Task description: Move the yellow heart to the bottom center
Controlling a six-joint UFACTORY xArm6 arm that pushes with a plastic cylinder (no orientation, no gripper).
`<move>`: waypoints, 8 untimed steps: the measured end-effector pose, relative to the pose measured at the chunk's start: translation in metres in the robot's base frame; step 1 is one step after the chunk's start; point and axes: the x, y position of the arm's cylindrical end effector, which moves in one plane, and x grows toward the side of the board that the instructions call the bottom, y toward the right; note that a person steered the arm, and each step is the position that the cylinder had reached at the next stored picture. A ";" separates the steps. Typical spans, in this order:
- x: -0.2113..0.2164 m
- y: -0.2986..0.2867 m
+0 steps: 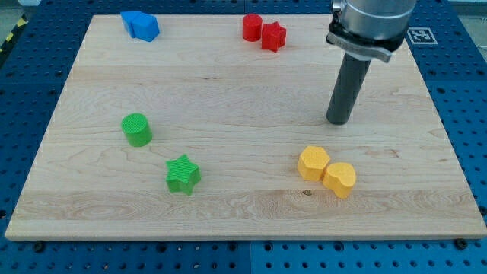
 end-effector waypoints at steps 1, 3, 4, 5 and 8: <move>0.015 -0.043; 0.041 -0.035; 0.047 -0.019; 0.059 -0.006; 0.085 0.016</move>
